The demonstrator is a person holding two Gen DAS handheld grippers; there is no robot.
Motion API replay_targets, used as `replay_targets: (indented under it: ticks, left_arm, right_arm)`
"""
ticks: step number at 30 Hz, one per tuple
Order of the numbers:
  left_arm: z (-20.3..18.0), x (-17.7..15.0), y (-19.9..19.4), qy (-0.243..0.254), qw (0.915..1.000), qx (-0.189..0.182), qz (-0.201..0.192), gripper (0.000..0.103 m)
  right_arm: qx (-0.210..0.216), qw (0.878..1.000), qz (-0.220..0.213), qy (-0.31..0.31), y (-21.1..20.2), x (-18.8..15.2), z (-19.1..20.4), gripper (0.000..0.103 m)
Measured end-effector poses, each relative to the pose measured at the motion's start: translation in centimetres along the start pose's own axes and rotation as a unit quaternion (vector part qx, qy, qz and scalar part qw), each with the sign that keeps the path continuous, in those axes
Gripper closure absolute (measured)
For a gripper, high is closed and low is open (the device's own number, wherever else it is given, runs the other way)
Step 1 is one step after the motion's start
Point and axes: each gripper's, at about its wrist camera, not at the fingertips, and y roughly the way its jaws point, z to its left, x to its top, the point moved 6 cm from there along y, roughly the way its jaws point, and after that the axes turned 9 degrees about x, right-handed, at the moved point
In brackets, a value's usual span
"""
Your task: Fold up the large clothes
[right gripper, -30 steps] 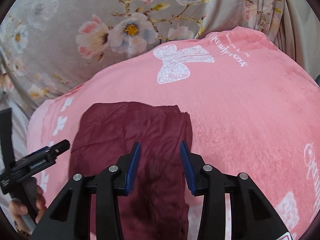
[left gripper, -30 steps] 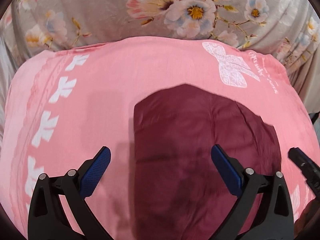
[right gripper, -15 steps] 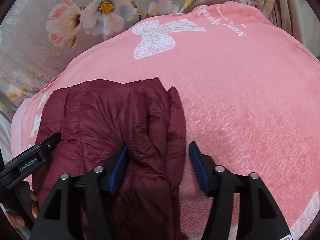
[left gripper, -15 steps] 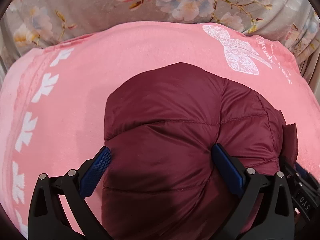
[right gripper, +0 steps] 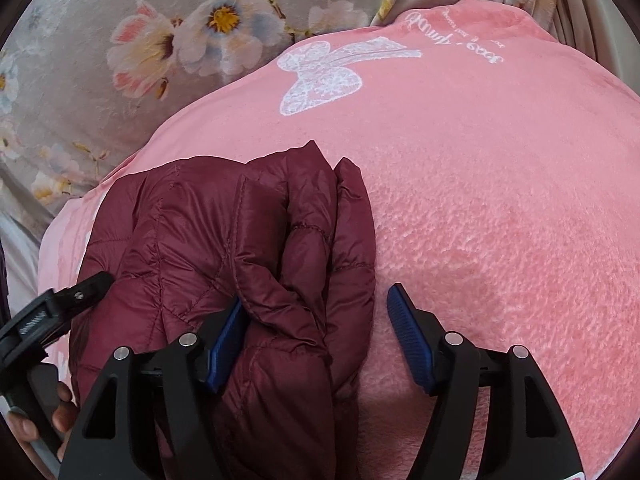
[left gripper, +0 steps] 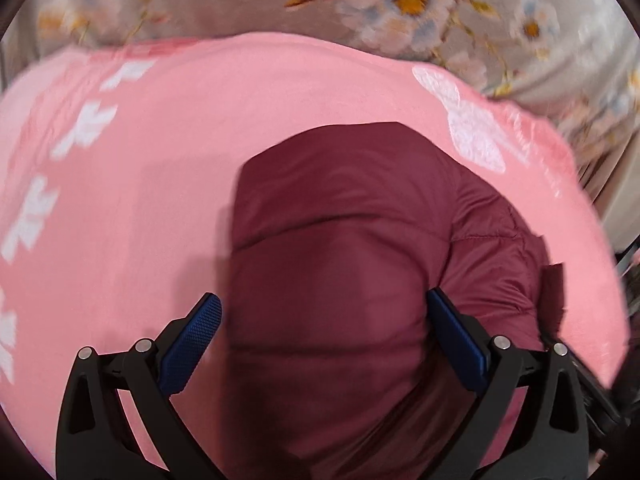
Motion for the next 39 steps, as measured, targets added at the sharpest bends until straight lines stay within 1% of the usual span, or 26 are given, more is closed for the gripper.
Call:
replay_targets:
  ticks: [3,7,8,9,10,11,12,13,14,16,18,20,22,23,24,25,26,27,28,29,30,31,32,33,35,39]
  left_arm:
    - [1.9,-0.7,0.4,-0.040,0.9975,-0.050,0.031,0.005]
    - [3.2,-1.1,0.9,-0.086,0.9901,-0.098,0.052,0.005]
    - [3.6,-1.1,0.4,-0.102,0.9876,-0.109,0.048,0.005]
    - [4.2,-1.1,-0.4,-0.117,0.9854,-0.119,0.034,0.005]
    - [4.6,-1.0,-1.0,-0.122,0.9849,-0.121,0.021,0.005]
    - [4.9,-0.8,-1.5,-0.120,0.9862,-0.114,0.008,0.005]
    - [5.0,-0.6,-1.4,-0.114,0.9876,-0.108,0.008,0.005]
    - [5.0,-0.6,-0.9,-0.105,0.9891,-0.103,0.015,0.005]
    - [4.7,-0.9,0.1,-0.095,0.9896,-0.102,0.034,0.005]
    - [4.3,-1.4,1.5,-0.097,0.9857,-0.125,0.059,0.005]
    - [3.9,-1.9,2.5,-0.107,0.9794,-0.153,0.077,0.005]
    - [3.5,-1.8,2.5,-0.097,0.9810,-0.153,0.070,0.005]
    - [2.3,-1.9,2.6,-0.067,0.9812,-0.164,0.076,0.005]
    - [1.7,-1.9,2.7,-0.053,0.9820,-0.165,0.076,0.005]
    - [0.9,-2.0,2.6,-0.034,0.9832,-0.163,0.075,0.005]
    - [0.6,-2.0,2.5,-0.027,0.9847,-0.157,0.072,0.009]
    - [0.4,-2.0,2.3,-0.022,0.9858,-0.151,0.069,0.012]
    - [0.2,-1.9,1.9,-0.019,0.9871,-0.145,0.066,0.020]
    - [0.2,-1.9,1.3,-0.016,0.9881,-0.141,0.061,0.031]
    - [0.2,-1.9,0.4,-0.010,0.9890,-0.138,0.052,0.037]
    - [0.4,-1.9,-0.4,-0.004,0.9892,-0.140,0.043,0.050]
    - [0.5,-1.8,-1.5,0.002,0.9890,-0.144,0.033,0.057]
    - [0.6,-1.8,-2.3,0.007,0.9888,-0.146,0.027,0.059]
    - [0.7,-1.7,-3.9,0.015,0.9886,-0.149,0.014,0.061]
    - [0.9,-1.5,-5.9,0.024,0.9881,-0.152,-0.008,0.061]
    - [1.8,-0.7,-11.6,0.043,0.9839,-0.163,-0.060,0.061]
  right_arm:
    - [0.025,1.000,0.005,-0.002,0.2,-0.1,0.5,0.037]
    - [0.049,0.999,0.015,-0.001,0.7,0.0,0.9,0.039]
    - [0.055,0.998,0.016,0.002,0.7,0.0,0.8,0.039]
    - [0.059,0.998,0.016,0.004,0.8,0.1,0.7,0.039]
    - [0.063,0.998,0.017,0.007,0.7,0.1,0.7,0.039]
    - [0.067,0.998,0.016,0.011,0.7,0.0,0.6,0.039]
    - [0.068,0.997,0.016,0.012,0.7,0.1,0.5,0.040]
    - [0.068,0.997,0.015,0.012,0.7,0.1,0.5,0.040]
    - [0.069,0.997,0.015,0.014,0.6,0.0,0.6,0.040]
    - [0.075,0.997,0.016,0.017,0.6,0.0,0.5,0.041]
    - [0.100,0.994,0.023,0.033,0.6,0.0,0.4,0.049]
    - [0.120,0.991,0.028,0.049,0.8,0.0,0.3,0.052]
    - [0.128,0.990,0.030,0.050,1.0,0.1,0.5,0.054]
    - [0.136,0.989,0.033,0.052,1.1,0.2,0.6,0.057]
    - [0.144,0.987,0.036,0.057,1.2,0.2,0.6,0.062]
    - [0.153,0.986,0.037,0.062,1.3,0.3,0.7,0.066]
    - [0.154,0.985,0.036,0.063,1.2,0.3,0.8,0.074]
    - [0.149,0.987,0.032,0.058,0.9,0.4,1.1,0.080]
    - [0.139,0.989,0.027,0.047,0.5,0.5,1.5,0.082]
    - [0.126,0.991,0.019,0.034,-0.2,0.6,2.1,0.084]
    - [0.122,0.992,0.010,0.027,-0.9,0.6,2.7,0.085]
    - [0.126,0.992,0.000,0.023,-1.9,0.6,3.3,0.086]
    - [0.129,0.991,-0.007,0.021,-2.6,0.7,3.7,0.086]
    - [0.132,0.991,-0.016,0.015,-3.5,0.7,4.4,0.087]
    - [0.134,0.990,-0.038,-0.004,-5.8,0.8,6.2,0.087]
    - [0.151,0.986,-0.070,-0.031,-9.9,1.0,9.7,0.087]
